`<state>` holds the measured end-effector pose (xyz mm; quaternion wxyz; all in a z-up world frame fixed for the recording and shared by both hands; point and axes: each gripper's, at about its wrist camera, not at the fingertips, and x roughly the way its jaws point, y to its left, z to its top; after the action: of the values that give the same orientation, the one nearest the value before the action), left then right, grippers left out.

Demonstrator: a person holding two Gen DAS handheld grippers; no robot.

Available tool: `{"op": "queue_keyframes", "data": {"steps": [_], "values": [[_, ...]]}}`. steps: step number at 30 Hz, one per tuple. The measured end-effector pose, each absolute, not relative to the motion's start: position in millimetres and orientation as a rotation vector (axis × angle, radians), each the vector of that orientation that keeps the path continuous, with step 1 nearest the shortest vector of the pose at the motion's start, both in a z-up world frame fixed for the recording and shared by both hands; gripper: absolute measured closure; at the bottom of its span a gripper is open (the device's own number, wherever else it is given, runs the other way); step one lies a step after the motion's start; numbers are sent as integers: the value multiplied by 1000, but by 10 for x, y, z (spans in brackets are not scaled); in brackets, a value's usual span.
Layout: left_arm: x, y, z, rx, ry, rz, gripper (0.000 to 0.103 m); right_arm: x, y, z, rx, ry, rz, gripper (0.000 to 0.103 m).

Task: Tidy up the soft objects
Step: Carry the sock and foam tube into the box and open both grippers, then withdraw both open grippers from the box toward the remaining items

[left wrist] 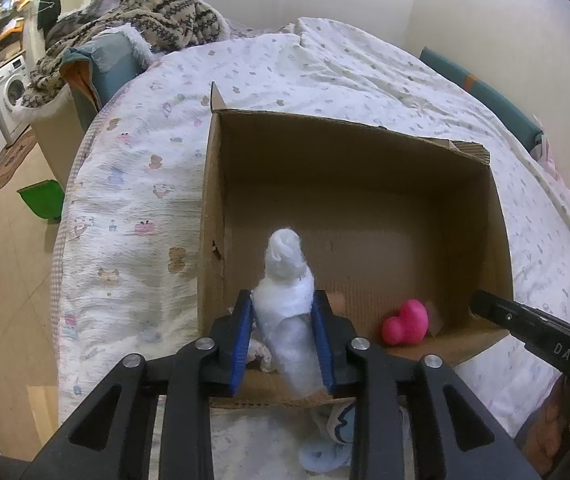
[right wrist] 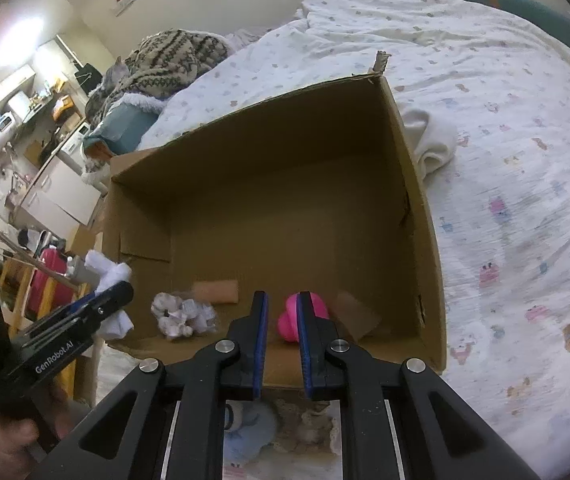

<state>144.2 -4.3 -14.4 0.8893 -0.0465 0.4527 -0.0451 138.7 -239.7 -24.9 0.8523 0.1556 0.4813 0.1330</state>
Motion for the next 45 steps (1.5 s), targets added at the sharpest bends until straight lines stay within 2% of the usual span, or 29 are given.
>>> {"op": "queue_keyframes", "data": {"steps": [4, 7, 8, 9, 10, 31, 45], "values": [[1422, -57, -129, -99, 933, -90, 53, 1415, -2443, -297, 357, 1041, 267, 79], [1406, -79, -105, -92, 920, -93, 46, 1426, -2468, -310, 373, 1050, 262, 65], [1407, -88, -103, -90, 922, -91, 43, 1429, -2475, -313, 379, 1051, 258, 45], [1407, -96, -104, -89, 924, -89, 42, 1430, -2478, -309, 388, 1046, 256, 29], [1404, -95, -99, -92, 924, -91, 42, 1424, -2484, -301, 398, 1036, 258, 27], [1207, -42, 53, -82, 872, -51, 42, 1280, -2542, -204, 380, 1024, 236, 27], [866, 76, 40, -138, 916, -36, 41, 925, -2608, -198, 411, 1058, 213, 27]]}}
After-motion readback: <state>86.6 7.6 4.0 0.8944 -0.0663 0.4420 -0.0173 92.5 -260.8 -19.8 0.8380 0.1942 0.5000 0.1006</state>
